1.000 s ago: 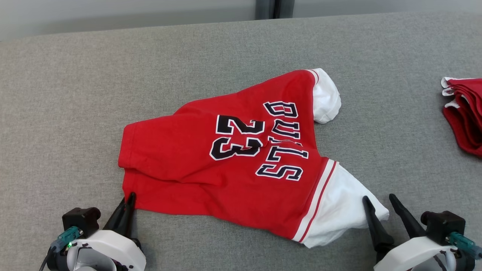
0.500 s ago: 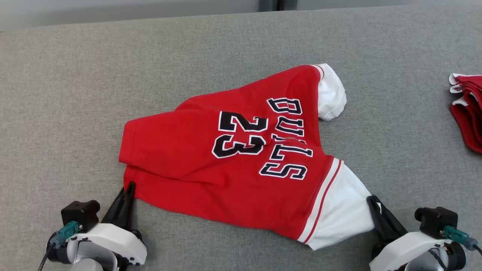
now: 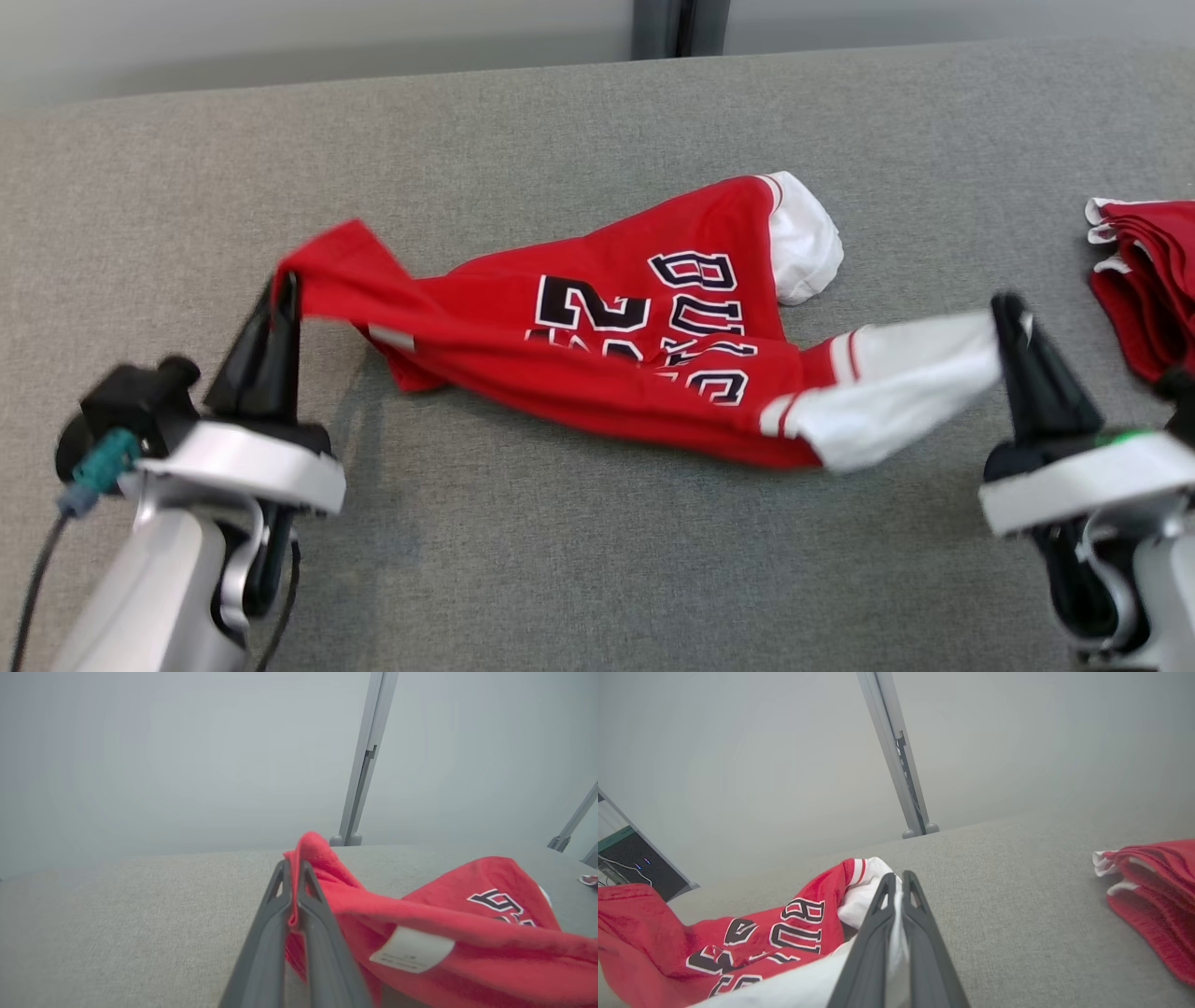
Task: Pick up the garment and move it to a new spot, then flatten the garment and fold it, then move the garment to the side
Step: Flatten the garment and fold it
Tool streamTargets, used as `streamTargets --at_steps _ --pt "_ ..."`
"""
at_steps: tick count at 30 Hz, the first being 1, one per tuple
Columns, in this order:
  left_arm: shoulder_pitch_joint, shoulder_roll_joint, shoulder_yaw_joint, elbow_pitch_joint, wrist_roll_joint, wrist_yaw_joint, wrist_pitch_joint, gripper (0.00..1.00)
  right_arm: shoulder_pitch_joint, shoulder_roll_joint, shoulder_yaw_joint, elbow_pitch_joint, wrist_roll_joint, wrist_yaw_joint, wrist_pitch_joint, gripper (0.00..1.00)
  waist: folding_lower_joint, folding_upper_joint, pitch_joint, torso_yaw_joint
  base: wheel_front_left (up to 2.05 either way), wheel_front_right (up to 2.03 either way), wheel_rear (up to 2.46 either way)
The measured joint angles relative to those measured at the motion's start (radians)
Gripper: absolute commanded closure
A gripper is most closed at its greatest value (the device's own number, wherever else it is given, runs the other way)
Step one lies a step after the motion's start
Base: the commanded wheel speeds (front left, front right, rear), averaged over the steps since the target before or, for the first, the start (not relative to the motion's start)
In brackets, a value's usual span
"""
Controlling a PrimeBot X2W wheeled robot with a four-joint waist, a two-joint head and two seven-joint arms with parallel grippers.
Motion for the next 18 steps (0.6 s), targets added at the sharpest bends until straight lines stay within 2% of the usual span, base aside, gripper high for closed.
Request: streamTargets --at_steps 12,18 --pt "-0.316 0.051 0.01 -0.132 0.052 0.006 0.067 1.0 -0.402 -0.113 0.047 -0.084 0.087 0.0 0.049 1.0 0.0 0.0 -0.014 -0.023 0.0 0.0 0.0" --pt "-0.526 0.062 0.019 -0.1 0.054 -0.024 0.1 1.0 -0.65 -0.193 0.06 -0.041 0.099 0.0 0.072 1.0 0.0 -0.0001 -0.021 -0.026 0.0 0.0 0.0"
